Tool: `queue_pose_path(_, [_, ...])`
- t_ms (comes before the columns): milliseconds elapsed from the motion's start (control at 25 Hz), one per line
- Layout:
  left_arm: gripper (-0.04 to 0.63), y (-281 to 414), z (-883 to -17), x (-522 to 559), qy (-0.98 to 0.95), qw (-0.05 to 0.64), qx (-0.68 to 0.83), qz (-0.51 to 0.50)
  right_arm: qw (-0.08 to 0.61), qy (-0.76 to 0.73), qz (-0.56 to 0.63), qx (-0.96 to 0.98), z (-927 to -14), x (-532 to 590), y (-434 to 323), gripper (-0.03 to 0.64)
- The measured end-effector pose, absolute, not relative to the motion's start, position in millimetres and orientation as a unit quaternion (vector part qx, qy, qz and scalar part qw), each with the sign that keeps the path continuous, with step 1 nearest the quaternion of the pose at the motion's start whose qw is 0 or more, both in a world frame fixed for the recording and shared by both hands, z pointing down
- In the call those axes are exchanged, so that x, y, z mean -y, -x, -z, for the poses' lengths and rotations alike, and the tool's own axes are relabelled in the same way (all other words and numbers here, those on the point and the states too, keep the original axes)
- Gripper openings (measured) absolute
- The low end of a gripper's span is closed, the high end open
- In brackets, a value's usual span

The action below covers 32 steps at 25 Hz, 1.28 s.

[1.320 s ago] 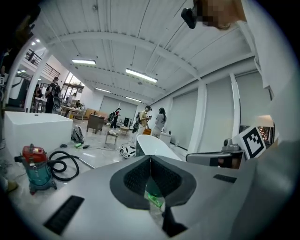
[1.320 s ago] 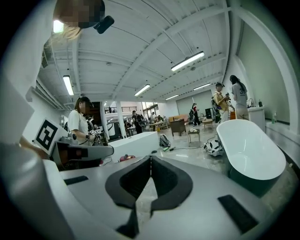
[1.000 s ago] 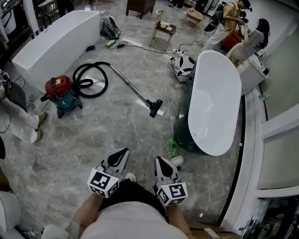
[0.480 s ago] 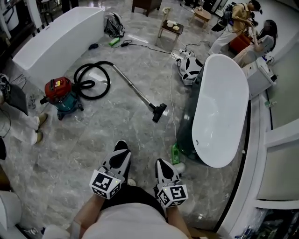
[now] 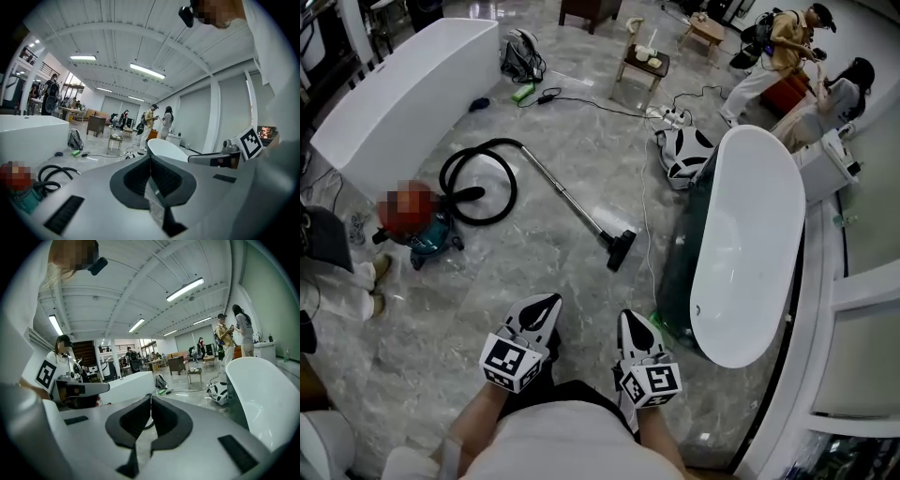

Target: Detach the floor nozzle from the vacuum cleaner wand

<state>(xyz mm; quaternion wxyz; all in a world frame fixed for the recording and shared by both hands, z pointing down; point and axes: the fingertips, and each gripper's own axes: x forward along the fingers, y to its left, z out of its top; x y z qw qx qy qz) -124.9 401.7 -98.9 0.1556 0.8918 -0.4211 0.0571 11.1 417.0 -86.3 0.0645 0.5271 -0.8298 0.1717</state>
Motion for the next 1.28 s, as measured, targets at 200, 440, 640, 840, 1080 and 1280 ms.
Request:
queue_pose_path(200, [0.011,135.7,96.1,-345.2,-0.903,0.149,0.397,-0.065,0.060,-0.535,-0.167,0.826,92.3,-364.2,2.7,0.015])
queue_pose_path(440, [0.011,141.5,87.7,-295.4,-0.912,0.145,0.377,-0.068,0.057,-0.552,-0.175,0.813,85.2,-327.4,-0.9,0.015])
queue_pose_path(640, [0.011,132.9,76.8,-274.3,-0.909,0.165,0.375,-0.077,0.066,-0.552,-0.187,0.810,81.7,-301.3,-15.5,0.015])
queue_pose_path(840, [0.011,119.1,65.5,-244.6,-0.899,0.185,0.387,-0.087,0.080,-0.534,-0.200,0.818,68.7,-255.2,-28.8,0.015])
queue_pose_path(1080, [0.011,86.3,62.9,-177.6,-0.892,0.185,0.402,-0.096,0.083,-0.508,-0.194,0.835,67.4,-178.2,-58.5,0.015])
queue_pose_path(1280, [0.011,52.3,53.6,-124.1,-0.893,0.178,0.403,-0.090,0.082,-0.492,-0.177,0.848,55.7,-112.3,-90.5,0.015])
